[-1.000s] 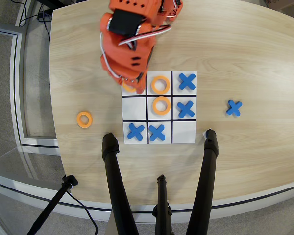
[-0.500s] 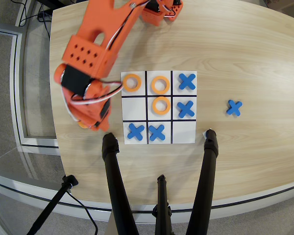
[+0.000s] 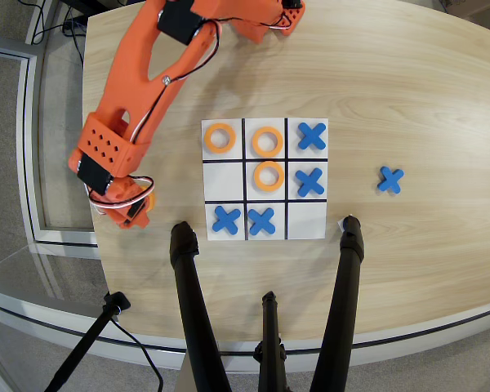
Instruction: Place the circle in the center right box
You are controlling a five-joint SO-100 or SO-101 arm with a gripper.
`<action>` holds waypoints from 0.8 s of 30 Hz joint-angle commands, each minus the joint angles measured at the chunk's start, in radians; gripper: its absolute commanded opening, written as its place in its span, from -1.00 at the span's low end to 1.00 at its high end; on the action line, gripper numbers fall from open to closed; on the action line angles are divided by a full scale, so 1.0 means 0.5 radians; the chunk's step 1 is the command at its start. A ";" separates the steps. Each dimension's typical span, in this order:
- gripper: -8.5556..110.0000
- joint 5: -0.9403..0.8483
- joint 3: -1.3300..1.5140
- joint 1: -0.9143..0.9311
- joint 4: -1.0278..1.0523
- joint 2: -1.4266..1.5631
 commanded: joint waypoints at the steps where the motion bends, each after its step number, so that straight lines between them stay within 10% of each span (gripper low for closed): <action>1: -0.51 -0.015 -0.058 0.009 -0.025 -0.009; 24: -0.51 0.080 0.089 -0.181 -0.067 -0.037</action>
